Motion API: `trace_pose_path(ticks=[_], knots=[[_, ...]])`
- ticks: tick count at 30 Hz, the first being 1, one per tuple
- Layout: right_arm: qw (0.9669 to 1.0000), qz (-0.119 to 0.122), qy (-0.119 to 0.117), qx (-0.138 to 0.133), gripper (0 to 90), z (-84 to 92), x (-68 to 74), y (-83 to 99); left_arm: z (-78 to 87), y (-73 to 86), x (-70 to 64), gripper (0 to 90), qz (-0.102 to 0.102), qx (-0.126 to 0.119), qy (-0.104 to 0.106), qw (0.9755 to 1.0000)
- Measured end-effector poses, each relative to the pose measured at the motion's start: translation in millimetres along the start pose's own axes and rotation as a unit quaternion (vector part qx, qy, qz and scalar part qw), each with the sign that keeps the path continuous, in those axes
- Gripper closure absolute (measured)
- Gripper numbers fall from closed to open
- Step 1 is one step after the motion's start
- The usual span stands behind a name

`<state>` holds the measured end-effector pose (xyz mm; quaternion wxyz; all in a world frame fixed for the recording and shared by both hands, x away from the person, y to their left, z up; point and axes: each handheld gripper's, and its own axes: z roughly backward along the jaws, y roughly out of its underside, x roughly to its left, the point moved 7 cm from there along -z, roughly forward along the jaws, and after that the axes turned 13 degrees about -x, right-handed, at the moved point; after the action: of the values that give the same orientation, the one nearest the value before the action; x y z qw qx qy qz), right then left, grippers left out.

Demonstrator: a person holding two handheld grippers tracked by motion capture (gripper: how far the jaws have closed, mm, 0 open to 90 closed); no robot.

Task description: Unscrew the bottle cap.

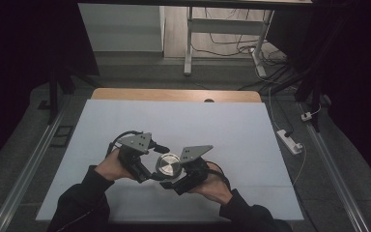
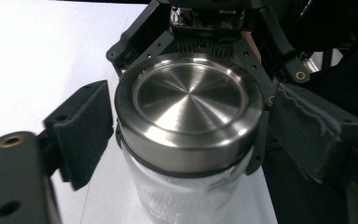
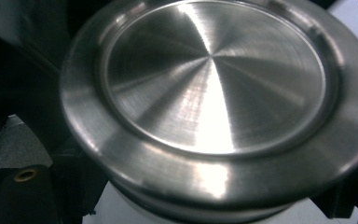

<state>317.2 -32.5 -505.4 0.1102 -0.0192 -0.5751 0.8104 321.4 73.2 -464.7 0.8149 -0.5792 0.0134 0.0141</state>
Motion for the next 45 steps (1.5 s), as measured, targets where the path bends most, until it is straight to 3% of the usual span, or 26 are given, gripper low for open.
trace_pose_path(ticks=[3,5,8,10,12,15,16,17,18,19,22,24,26,28,30,33,36,38,40,42,43,44,45], knots=[[1.0000,0.002,0.001,0.002,14.5,-0.1,-0.7,1.0,-3.5,0.5,2.5,20.8,-0.003,-0.003,0.002,1.0000],[1.0000,0.000,0.005,0.002,14.6,0.7,-2.6,1.6,-5.2,0.5,4.0,21.0,-0.003,-0.008,-0.010,0.9999],[0.9997,-0.005,0.023,0.001,14.6,3.5,-8.0,1.5,-9.4,-0.8,6.8,21.1,0.012,-0.020,-0.050,0.9985],[0.9992,-0.011,0.039,-0.003,14.6,5.9,-13.5,1.2,-14.9,-2.6,7.6,21.1,0.023,-0.026,-0.091,0.9953],[0.9981,-0.018,0.058,-0.006,14.6,8.3,-19.7,1.5,-21.6,-4.5,7.4,21.2,0.032,-0.030,-0.147,0.9882],[0.9952,-0.026,0.094,-0.007,14.6,11.9,-28.8,2.8,-32.3,-6.4,6.7,21.1,0.043,-0.027,-0.232,0.9715],[0.9939,-0.029,0.106,-0.005,14.6,12.7,-31.3,3.4,-35.4,-7.3,6.9,20.9,0.049,-0.022,-0.248,0.9673],[0.9930,-0.033,0.113,-0.006,14.6,13.4,-33.2,3.8,-38.0,-9.1,6.7,20.2,0.051,-0.018,-0.252,0.9663],[0.9929,-0.034,0.113,-0.008,14.6,13.8,-33.8,3.6,-38.4,-11.9,6.5,15.7,0.049,-0.019,-0.241,0.9691],[0.9932,-0.036,0.110,-0.010,14.6,14.2,-33.1,2.8,-36.3,-15.1,6.7,12.5,0.049,-0.023,-0.222,0.9737],[0.9951,-0.027,0.094,-0.014,14.6,15.4,-28.1,-1.5,-19.5,-22.1,10.1,2.0,0.060,-0.050,-0.176,0.9812],[0.9968,-0.022,0.076,-0.015,14.6,14.8,-23.8,-3.8,-5.1,-23.8,11.3,1.8,0.063,-0.073,-0.139,0.9856],[0.9982,-0.019,0.055,-0.014,14.6,13.0,-19.0,-4.5,4.1,-22.1,7.5,8.0,0.052,-0.079,-0.082,0.9921],[0.9992,-0.016,0.035,-0.011,14.6,10.3,-13.9,-3.6,6.2,-16.8,3.6,12.1,0.037,-0.057,-0.040,0.9969],[0.9998,-0.012,0.017,-0.006,14.6,7.2,-8.5,-2.5,3.5,-11.6,0.8,12.2,0.020,-0.029,-0.015,0.9992],[1.0000,-0.002,-0.003,0.000,14.6,3.2,-1.5,-1.5,-2.5,-8.1,-1.9,14.8,0.007,-0.012,-0.003,0.9999],[0.9999,0.006,-0.007,0.004,14.6,1.5,2.6,-1.6,-5.8,-7.4,-3.0,20.3,-0.005,-0.006,-0.011,0.9999],[1.0000,0.003,-0.002,0.002,14.6,2.5,1.2,-1.9,-7.5,-9.6,-1.8,20.5,0.002,-0.007,-0.038,0.9993],[0.9999,-0.001,0.012,-0.003,14.6,4.9,-4.5,-2.9,-11.7,-12.2,-0.2,20.7,0.014,-0.010,-0.078,0.9968],[0.9995,-0.008,0.029,-0.008,14.6,7.9,-10.8,-3.3,-18.2,-15.1,1.0,20.7,0.023,-0.010,-0.133,0.9908],[0.9990,-0.014,0.041,-0.011,14.6,9.2,-14.6,-3.2,-18.2,-15.1,1.0,20.7,0.023,-0.010,-0.133,0.9908],[0.9981,-0.022,0.056,-0.014,14.6,11.0,-19.3,-2.6,-27.1,-17.7,1.2,20.7,0.031,-0.008,-0.207,0.9777],[0.9973,-0.027,0.067,-0.015,14.6,12.1,-22.1,-2.3,-31.7,-18.6,1.1,20.7,0.033,-0.005,-0.244,0.9692]])
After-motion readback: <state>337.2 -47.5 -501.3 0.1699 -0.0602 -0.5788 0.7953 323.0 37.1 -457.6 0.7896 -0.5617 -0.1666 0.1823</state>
